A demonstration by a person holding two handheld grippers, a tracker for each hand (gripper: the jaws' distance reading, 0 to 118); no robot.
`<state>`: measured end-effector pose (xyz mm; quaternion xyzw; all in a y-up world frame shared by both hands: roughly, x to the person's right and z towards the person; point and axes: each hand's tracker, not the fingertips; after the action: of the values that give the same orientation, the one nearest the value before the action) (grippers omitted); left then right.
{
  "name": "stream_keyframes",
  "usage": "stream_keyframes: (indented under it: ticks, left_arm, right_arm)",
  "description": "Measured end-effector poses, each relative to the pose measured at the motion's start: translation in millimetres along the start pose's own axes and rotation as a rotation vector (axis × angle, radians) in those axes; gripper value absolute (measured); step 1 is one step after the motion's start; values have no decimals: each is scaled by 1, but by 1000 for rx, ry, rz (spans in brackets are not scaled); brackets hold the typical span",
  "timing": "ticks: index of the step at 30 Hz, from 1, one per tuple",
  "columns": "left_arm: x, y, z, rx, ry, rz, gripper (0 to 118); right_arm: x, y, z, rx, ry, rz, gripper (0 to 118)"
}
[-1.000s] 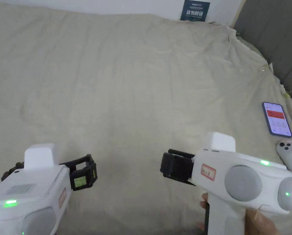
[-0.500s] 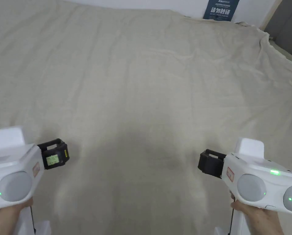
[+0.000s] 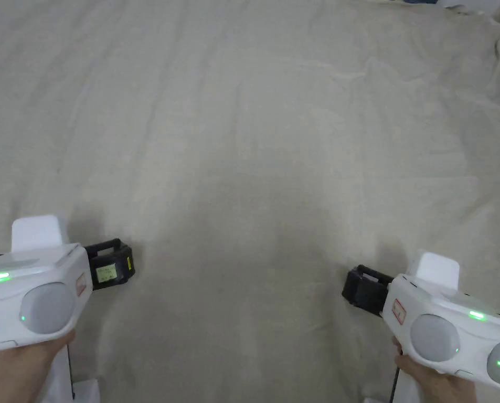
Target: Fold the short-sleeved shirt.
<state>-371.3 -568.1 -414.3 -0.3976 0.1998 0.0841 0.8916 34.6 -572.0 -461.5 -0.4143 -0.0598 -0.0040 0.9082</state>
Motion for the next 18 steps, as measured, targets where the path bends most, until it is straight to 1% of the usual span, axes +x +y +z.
stream_keyframes:
  ticks: [4,8,18]
  left_arm:
    - [-1,-1,3,5,3,-4,118]
    - [-3,-1,2,-13,-9,4,118]
    - [-3,-1,0,-10,-6,1,118]
  right_arm:
    - [9,5,-3,-37,62,-42,118]
    - [1,5,1,-27,38,-25,118]
    - [6,5,0,-26,46,-31,118]
